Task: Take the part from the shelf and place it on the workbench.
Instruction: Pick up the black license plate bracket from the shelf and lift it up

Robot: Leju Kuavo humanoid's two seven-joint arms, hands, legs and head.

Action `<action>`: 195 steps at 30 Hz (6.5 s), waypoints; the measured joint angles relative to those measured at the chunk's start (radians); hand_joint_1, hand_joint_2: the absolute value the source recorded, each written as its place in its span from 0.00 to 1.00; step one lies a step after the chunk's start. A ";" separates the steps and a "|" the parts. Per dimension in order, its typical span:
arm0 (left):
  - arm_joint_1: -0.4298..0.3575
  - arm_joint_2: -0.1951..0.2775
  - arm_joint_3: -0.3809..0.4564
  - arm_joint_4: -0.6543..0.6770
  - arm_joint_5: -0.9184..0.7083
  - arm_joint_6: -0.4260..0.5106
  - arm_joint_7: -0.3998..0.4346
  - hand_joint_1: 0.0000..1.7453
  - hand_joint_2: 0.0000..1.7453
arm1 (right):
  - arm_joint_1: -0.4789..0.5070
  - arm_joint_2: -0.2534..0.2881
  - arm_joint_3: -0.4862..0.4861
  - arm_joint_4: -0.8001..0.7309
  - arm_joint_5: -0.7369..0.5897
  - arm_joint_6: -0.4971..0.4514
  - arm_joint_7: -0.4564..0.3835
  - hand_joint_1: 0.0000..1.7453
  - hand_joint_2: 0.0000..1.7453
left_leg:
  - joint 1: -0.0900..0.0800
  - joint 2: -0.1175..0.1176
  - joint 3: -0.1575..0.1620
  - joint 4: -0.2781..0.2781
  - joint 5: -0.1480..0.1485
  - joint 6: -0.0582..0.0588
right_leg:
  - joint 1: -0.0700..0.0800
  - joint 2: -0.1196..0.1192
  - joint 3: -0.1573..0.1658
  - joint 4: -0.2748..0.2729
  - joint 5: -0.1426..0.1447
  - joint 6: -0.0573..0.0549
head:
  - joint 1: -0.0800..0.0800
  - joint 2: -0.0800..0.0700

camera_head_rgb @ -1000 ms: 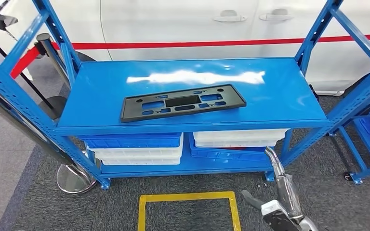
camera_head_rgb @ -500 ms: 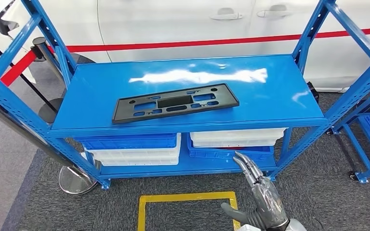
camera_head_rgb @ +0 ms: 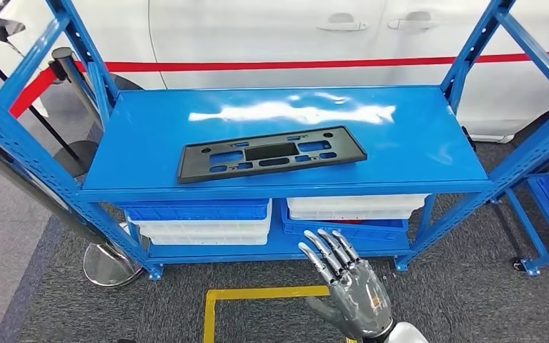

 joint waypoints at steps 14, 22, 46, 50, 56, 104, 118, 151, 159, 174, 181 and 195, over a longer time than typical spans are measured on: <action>-0.015 0.003 0.022 0.002 -0.052 -0.079 0.026 0.00 0.00 | -0.202 0.191 0.186 0.312 0.140 -0.012 0.080 0.00 1.00 | -0.017 -0.001 0.005 -0.002 -0.005 -0.018 | 0.018 0.001 -0.002 -0.046 0.052 -0.047 | 0.002 0.000; -0.018 0.012 0.040 0.002 -0.072 -0.148 0.045 0.00 0.00 | -0.315 0.280 0.238 0.504 0.057 -0.005 0.076 0.00 1.00 | 0.002 0.001 -0.119 0.235 -0.079 -0.054 | 0.008 -0.004 0.008 -0.055 0.052 -0.056 | -0.006 0.000; -0.028 0.022 0.067 0.007 -0.122 -0.213 0.060 0.00 0.00 | -0.410 0.361 0.264 0.595 -0.060 -0.022 0.091 0.00 1.00 | -0.021 -0.001 0.051 0.000 -0.056 -0.016 | 0.031 0.006 -0.036 -0.054 0.087 -0.074 | -0.001 0.000; -0.026 0.026 0.067 0.007 -0.122 -0.214 0.060 0.00 0.00 | -0.409 0.364 0.262 0.591 -0.060 -0.022 0.091 0.00 1.00 | -0.007 0.001 -0.069 0.217 -0.135 -0.040 | 0.022 0.003 0.003 -0.073 0.069 -0.078 | -0.008 0.000; -0.020 0.029 0.070 0.008 -0.124 -0.214 0.060 0.00 0.00 | -0.399 0.364 0.259 0.591 -0.060 -0.018 0.092 0.00 1.00 | 0.012 0.005 -0.042 0.047 0.022 -0.060 | 0.013 0.009 0.047 -0.052 0.014 -0.050 | -0.010 0.000; -0.014 0.040 0.128 0.013 -0.223 -0.206 0.067 0.00 0.00 | -0.262 0.326 -0.114 0.551 0.072 -0.033 0.096 0.45 1.00 | 0.010 0.000 -0.003 0.000 0.004 -0.030 | -0.002 0.009 -0.026 -0.015 0.045 -0.007 | 0.010 0.000; -0.016 0.039 0.149 0.013 -0.246 -0.204 0.068 0.00 0.00 | -0.271 0.328 -0.115 0.572 0.177 -0.039 0.117 0.98 1.00 | -0.009 0.004 -0.041 0.078 -0.010 -0.011 | 0.031 0.008 -0.007 -0.019 0.033 -0.065 | 0.000 0.000; -0.017 0.017 0.200 0.013 -0.269 -0.200 0.074 0.00 0.00 | -0.208 0.349 -0.108 0.428 -0.303 0.061 -0.078 1.00 1.00 | -0.009 0.002 0.012 -0.002 -0.010 -0.029 | 0.021 0.012 -0.005 -0.034 0.045 -0.049 | 0.001 0.000; -0.013 0.010 0.244 0.013 -0.281 -0.190 0.076 0.00 0.00 | -0.102 0.336 -0.071 0.102 -0.658 0.097 -0.191 1.00 1.00 | -0.005 0.003 0.012 -0.017 0.005 0.008 | 0.016 0.008 -0.128 0.224 -0.091 -0.017 | 0.007 0.000; -0.015 -0.004 0.303 0.013 -0.278 -0.199 0.067 0.00 0.00 | 0.023 0.266 -0.060 -0.229 -0.874 0.094 -0.302 1.00 1.00 | -0.009 0.002 -0.013 0.082 -0.082 -0.039 | 0.015 0.005 -0.003 -0.052 0.052 -0.065 | 0.000 0.000; -0.014 -0.002 0.318 0.013 -0.280 -0.195 0.070 0.00 0.00 | 0.050 0.264 -0.062 -0.236 -0.893 0.109 -0.305 1.00 1.00 | -0.006 0.002 -0.056 0.171 -0.114 -0.044 | 0.018 0.004 -0.001 -0.049 0.049 -0.063 | 0.000 0.000; -0.016 -0.007 0.372 0.013 -0.283 -0.188 0.102 0.00 0.00 | 0.168 0.261 -0.089 -0.219 -0.974 0.278 -0.320 1.00 1.00 | -0.005 0.005 0.015 -0.018 0.008 0.010 | 0.005 0.004 -0.080 0.180 -0.060 -0.008 | 0.008 0.000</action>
